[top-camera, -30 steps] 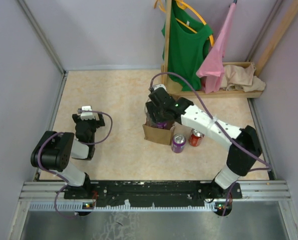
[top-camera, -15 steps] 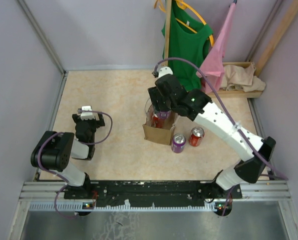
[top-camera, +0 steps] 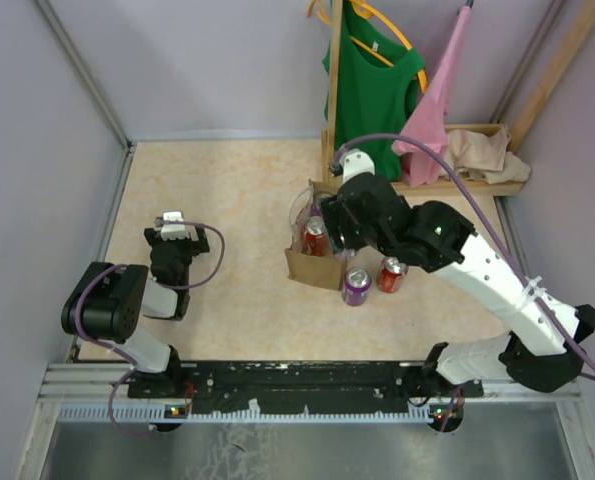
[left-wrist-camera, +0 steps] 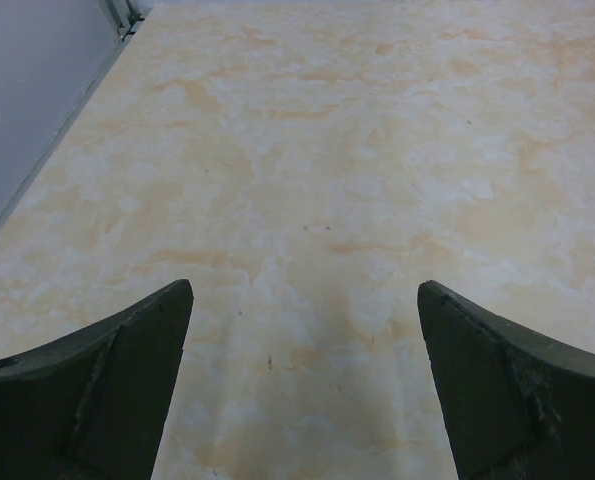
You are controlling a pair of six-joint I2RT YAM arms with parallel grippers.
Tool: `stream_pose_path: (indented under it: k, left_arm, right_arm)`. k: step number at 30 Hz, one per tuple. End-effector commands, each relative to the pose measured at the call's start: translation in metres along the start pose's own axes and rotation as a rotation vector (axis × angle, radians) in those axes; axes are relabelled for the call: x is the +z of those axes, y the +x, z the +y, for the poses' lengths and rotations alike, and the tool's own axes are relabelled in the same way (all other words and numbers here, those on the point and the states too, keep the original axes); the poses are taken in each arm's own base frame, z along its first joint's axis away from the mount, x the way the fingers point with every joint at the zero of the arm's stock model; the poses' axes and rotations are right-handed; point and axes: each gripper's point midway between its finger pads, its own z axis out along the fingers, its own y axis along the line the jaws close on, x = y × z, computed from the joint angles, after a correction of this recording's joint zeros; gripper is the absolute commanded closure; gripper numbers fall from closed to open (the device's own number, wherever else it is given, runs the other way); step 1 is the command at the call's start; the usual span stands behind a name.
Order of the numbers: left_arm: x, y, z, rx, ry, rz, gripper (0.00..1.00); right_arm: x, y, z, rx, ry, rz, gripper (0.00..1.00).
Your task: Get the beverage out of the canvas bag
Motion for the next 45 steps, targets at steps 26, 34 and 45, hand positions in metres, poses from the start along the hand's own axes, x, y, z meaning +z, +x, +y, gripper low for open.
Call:
stream_pose_path:
  k: [26, 34, 45]
  left_arm:
    - [0.0, -0.004, 0.001, -0.016, -0.006, -0.023, 0.0]
    - [0.0, -0.004, 0.001, -0.016, -0.007, -0.023, 0.0]
    - [0.0, -0.004, 0.001, -0.016, -0.006, -0.023, 0.0]
  right_arm:
    - [0.042, 0.187, -0.06, 0.281, 0.27, 0.065, 1.0]
    - [0.066, 0.215, -0.06, 0.342, 0.273, 0.111, 1.0]
    - [0.058, 0.229, -0.062, 0.399, 0.289, 0.17, 0.1]
